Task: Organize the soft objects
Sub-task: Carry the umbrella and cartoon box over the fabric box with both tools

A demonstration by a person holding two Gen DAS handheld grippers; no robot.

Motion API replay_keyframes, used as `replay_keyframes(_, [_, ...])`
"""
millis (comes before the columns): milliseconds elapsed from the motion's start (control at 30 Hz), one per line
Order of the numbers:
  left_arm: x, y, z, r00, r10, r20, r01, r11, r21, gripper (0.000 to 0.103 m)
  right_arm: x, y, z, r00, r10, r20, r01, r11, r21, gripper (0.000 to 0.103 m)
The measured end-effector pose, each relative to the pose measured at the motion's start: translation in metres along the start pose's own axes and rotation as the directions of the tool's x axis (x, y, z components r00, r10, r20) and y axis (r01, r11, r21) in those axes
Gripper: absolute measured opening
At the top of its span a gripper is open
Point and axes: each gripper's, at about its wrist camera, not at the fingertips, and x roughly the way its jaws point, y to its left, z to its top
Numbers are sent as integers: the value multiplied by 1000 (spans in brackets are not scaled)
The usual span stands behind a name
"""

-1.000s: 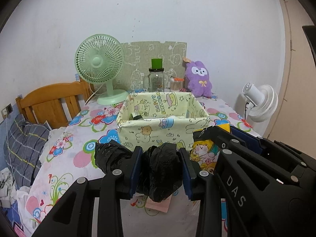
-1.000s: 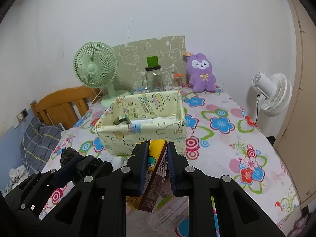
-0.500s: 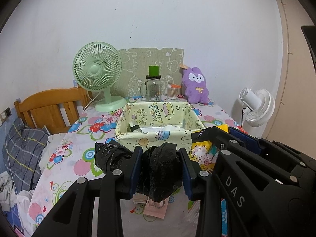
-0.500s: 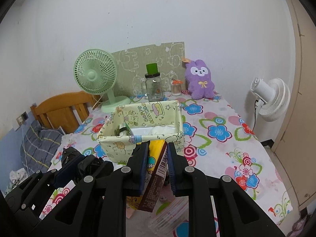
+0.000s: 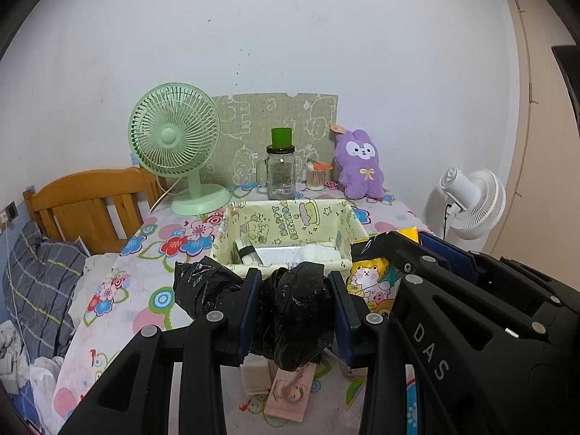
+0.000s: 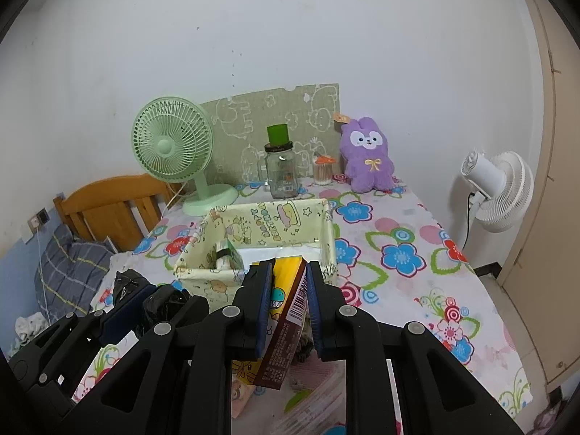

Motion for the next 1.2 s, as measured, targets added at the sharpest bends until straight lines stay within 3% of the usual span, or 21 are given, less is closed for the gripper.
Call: replay_keyframes(1200, [57, 5, 44, 1000, 0, 19, 0, 1000, 10, 37, 60, -6, 43, 1000, 16, 20, -16, 1000, -1, 22])
